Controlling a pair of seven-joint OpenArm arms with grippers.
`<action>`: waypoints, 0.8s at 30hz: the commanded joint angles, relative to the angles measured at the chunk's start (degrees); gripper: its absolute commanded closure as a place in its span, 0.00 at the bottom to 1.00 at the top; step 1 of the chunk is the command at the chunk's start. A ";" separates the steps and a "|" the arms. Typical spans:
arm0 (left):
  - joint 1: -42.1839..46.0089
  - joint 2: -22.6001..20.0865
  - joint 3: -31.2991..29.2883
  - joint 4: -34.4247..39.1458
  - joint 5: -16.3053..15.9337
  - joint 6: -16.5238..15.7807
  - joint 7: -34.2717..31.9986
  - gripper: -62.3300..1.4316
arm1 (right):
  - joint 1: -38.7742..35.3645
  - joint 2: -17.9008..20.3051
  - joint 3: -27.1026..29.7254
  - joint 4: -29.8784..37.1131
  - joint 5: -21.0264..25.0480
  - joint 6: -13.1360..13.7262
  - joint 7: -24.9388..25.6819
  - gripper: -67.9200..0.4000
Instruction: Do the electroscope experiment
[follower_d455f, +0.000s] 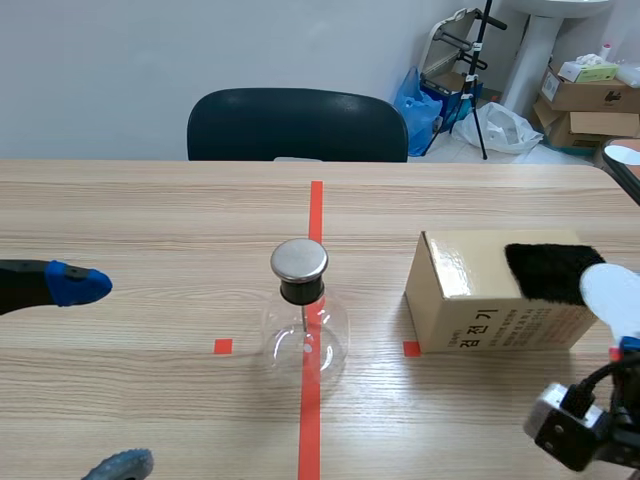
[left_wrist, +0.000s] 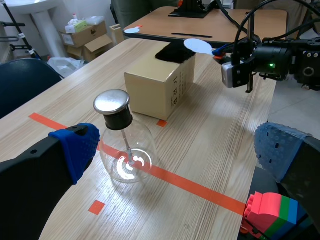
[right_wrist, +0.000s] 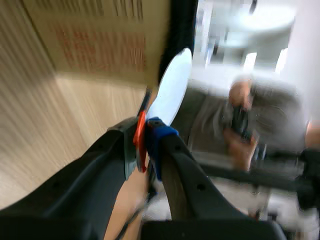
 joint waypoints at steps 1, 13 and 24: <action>0.00 0.28 0.28 0.22 -0.81 -0.09 -0.76 0.00 | 0.55 0.09 -0.72 0.81 -0.04 -0.24 0.68 0.98; 0.00 0.28 0.28 0.22 -0.81 -0.09 -0.55 0.00 | 0.33 -0.74 -0.76 0.81 0.15 -0.90 -12.02 0.98; 0.00 0.28 0.28 0.22 -0.81 -0.09 -0.57 0.00 | 0.22 -1.33 -0.81 0.92 -0.22 1.60 -8.81 0.98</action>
